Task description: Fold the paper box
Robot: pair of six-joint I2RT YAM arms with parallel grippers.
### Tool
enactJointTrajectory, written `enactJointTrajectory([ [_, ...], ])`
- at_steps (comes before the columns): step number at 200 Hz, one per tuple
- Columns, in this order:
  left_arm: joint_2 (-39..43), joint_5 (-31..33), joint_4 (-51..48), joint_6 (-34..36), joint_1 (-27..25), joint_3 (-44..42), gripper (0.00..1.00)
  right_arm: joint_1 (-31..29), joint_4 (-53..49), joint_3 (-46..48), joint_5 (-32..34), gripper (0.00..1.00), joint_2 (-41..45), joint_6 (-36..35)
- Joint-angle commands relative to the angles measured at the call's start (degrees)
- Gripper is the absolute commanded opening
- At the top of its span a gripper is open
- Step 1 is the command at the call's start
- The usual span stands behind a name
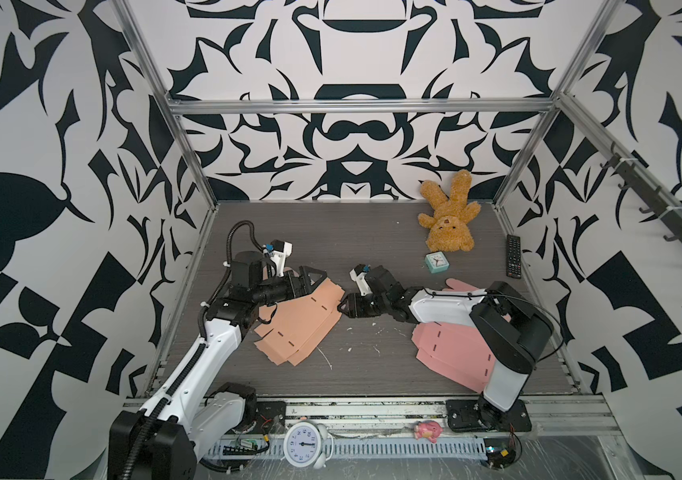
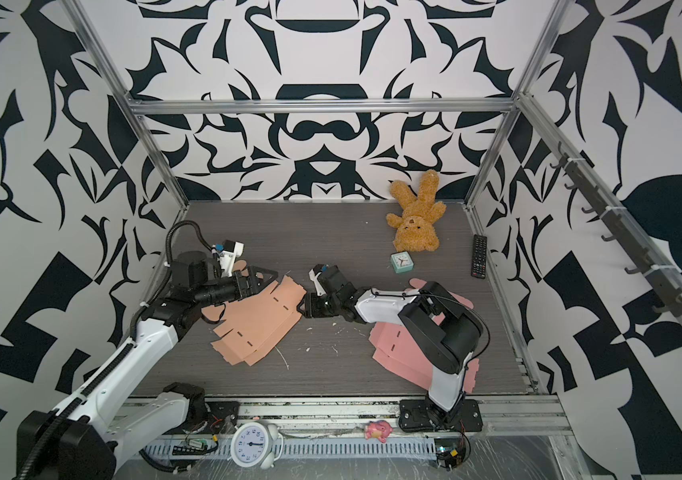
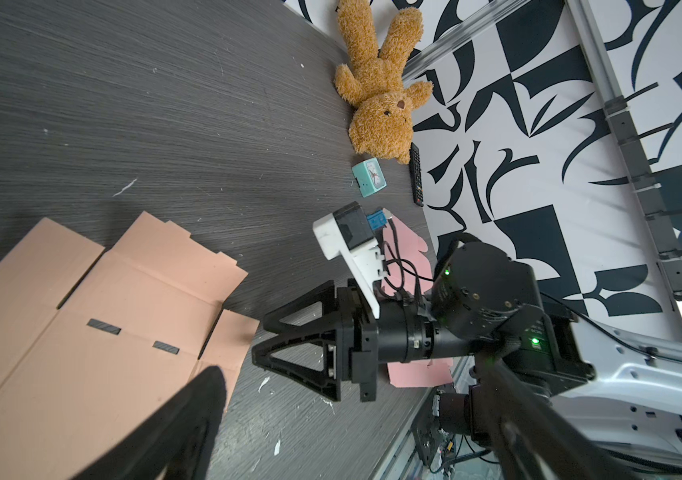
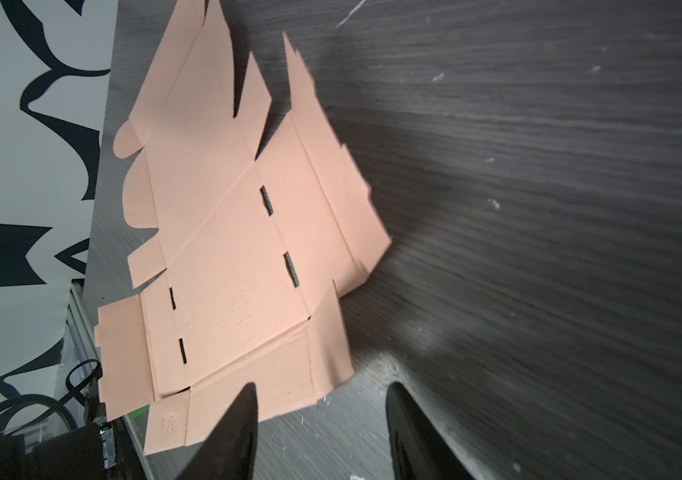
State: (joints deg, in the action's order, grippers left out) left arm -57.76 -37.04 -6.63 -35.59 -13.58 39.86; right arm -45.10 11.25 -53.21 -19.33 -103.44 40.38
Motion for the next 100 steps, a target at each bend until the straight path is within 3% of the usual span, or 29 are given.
enactJointTrajectory([
  [1,1.31,-2.61,1.36,0.02,-0.13,1.24,0.99,-0.32,3.39,-2.2,-0.79,0.49,-0.4,0.78],
  [100,1.59,-4.39,4.06,-1.46,-0.13,0.2,0.99,-0.73,6.33,-3.61,-3.35,0.33,-4.66,1.54],
])
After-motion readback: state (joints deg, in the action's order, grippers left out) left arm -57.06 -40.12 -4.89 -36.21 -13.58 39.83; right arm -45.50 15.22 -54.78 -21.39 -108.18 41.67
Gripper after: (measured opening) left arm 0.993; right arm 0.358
